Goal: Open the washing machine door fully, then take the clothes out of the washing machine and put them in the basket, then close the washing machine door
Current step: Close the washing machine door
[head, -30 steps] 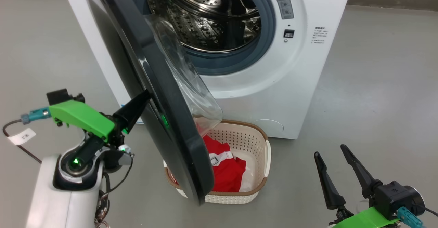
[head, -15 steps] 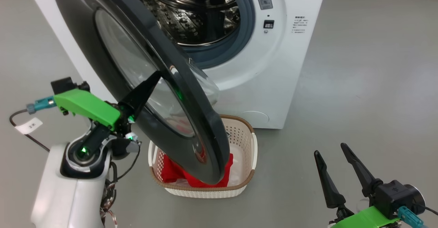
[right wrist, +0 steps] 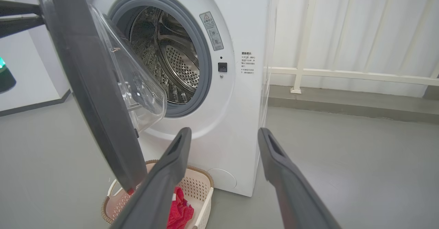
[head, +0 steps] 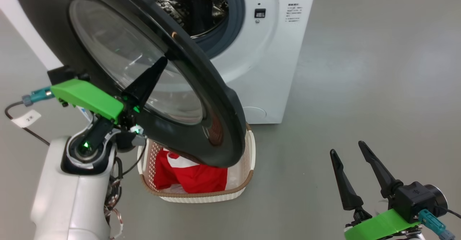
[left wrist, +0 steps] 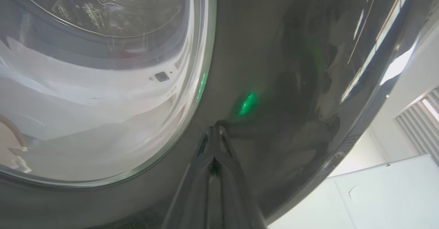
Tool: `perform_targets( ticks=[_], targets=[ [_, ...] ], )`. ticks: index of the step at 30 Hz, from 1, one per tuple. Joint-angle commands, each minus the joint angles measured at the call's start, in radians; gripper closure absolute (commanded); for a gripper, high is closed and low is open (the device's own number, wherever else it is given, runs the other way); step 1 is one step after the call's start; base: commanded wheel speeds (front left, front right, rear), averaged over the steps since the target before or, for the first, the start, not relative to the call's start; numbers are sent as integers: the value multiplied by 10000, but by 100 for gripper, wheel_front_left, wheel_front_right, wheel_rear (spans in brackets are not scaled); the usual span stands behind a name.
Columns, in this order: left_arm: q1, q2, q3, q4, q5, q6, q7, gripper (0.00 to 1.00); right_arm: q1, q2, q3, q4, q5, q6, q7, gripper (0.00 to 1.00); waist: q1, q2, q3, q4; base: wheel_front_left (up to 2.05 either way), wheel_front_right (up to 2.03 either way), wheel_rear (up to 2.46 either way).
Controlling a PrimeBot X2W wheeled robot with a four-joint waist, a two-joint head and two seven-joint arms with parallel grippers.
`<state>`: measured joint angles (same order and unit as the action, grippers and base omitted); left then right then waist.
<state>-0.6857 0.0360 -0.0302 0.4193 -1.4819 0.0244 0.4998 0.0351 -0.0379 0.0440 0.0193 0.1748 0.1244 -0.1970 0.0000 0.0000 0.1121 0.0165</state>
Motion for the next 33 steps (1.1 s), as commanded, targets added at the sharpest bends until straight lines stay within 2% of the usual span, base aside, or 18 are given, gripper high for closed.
perform_targets(
  ticks=[1, 17, 33],
  targets=[
    [-548, 150, 222, -245, -64, -203, -34, 100, -380, -123, 222, -239, -56, 63, -84, 0, 0, 0, 142, -206, 0, 0, 0],
    [-1627, 148, 287, 741, 173, -557, -757, 100, -629, -123, 260, -178, -69, 63, -175, 0, 0, 0, 638, -772, 0, 0, 0],
    [-2802, 211, 377, 2003, 168, -1014, -1013, 100, -782, -123, 296, -150, -174, 63, -198, 0, 0, 0, 1046, -1210, 0, 0, 0]
  ],
)
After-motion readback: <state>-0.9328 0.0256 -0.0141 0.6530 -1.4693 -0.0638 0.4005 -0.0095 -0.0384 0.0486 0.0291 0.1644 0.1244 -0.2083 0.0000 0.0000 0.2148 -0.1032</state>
